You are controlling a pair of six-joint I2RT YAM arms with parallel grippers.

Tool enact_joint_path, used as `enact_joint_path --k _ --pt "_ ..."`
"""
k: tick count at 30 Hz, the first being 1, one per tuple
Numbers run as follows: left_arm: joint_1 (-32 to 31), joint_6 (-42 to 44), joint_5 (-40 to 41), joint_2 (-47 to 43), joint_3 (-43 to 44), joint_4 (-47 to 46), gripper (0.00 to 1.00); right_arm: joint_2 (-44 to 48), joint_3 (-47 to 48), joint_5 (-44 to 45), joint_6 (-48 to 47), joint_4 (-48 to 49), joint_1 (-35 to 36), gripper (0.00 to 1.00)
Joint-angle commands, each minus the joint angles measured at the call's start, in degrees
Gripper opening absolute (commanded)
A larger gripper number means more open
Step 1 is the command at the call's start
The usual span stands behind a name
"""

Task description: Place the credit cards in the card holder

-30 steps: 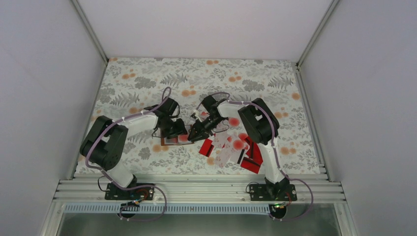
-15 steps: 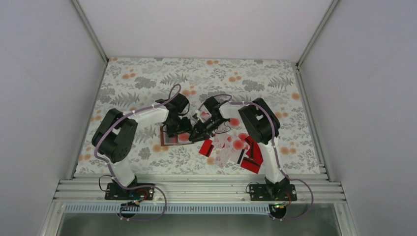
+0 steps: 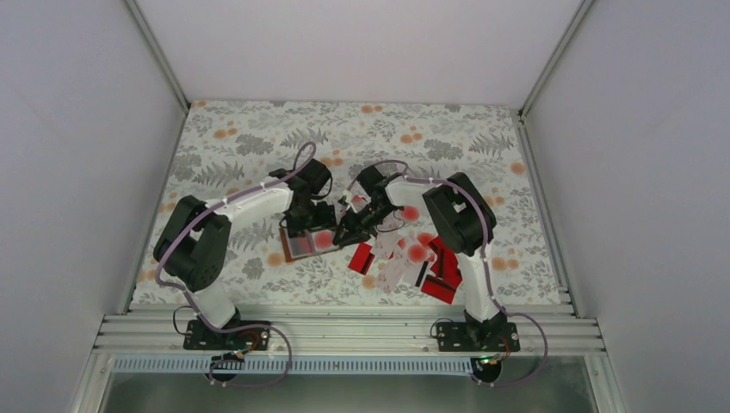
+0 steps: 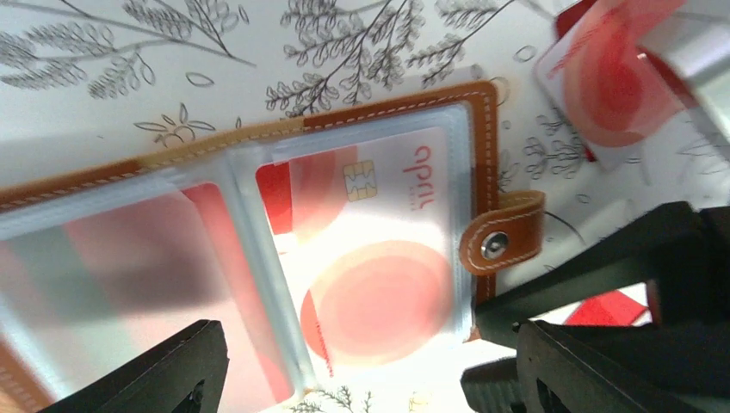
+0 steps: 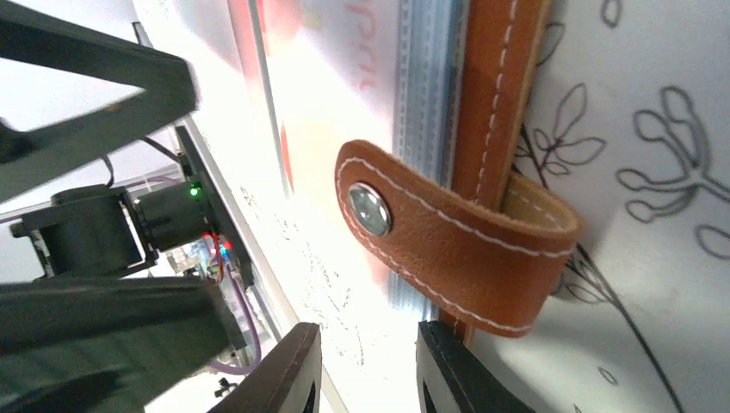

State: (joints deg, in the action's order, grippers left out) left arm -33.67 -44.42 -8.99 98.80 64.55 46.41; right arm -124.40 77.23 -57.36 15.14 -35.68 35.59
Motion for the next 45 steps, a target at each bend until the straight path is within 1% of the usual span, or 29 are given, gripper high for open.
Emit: enact_joint_path --k 1,5,7,10,14,16,17,21,26,39,45 --pt "-0.34 2.39 2.41 -4.33 2.77 2.89 0.82 2.39 1.01 5.28 -1.06 -3.05 -0.16 0.30" --pt "-0.34 3.89 2.11 -8.04 0.82 1.52 0.74 3.36 2.67 3.41 -0.99 -4.14 -0.16 0.31" --pt "-0.26 4.74 2.08 -9.08 -0.65 0.68 0.65 4.05 3.29 2.03 -0.64 -4.37 -0.17 0.33" --pt "-0.17 6.21 2.56 -9.64 -2.43 0.38 0.49 4.80 4.01 -0.19 0.21 -4.19 -0.17 0.34" --pt "0.70 7.27 1.85 -10.59 -5.67 -1.46 0.30 5.33 3.95 -0.78 2.85 -2.32 -0.09 0.34" --pt "1.26 7.58 1.13 -10.83 -7.05 -2.43 0.23 5.33 3.80 0.33 4.74 -1.06 -0.04 0.34" --pt "1.50 7.78 0.90 -10.71 -7.48 -2.69 0.21 5.29 3.69 0.86 5.81 -0.27 -0.01 0.35" --pt "2.06 8.58 0.00 -9.97 -9.58 -4.62 0.15 5.18 3.61 2.44 8.50 1.54 0.34 0.35" --pt "2.86 9.47 -2.52 -7.94 -10.83 -7.36 0.13 4.50 3.64 3.89 9.02 1.56 0.43 0.34" --pt "3.22 10.49 -2.39 -5.09 -11.57 -8.43 0.06 2.15 4.01 1.91 9.26 2.99 0.86 0.34" --pt "3.15 10.59 -2.01 -4.57 -11.66 -8.44 0.05 1.01 3.99 1.55 9.04 2.84 1.19 0.34"
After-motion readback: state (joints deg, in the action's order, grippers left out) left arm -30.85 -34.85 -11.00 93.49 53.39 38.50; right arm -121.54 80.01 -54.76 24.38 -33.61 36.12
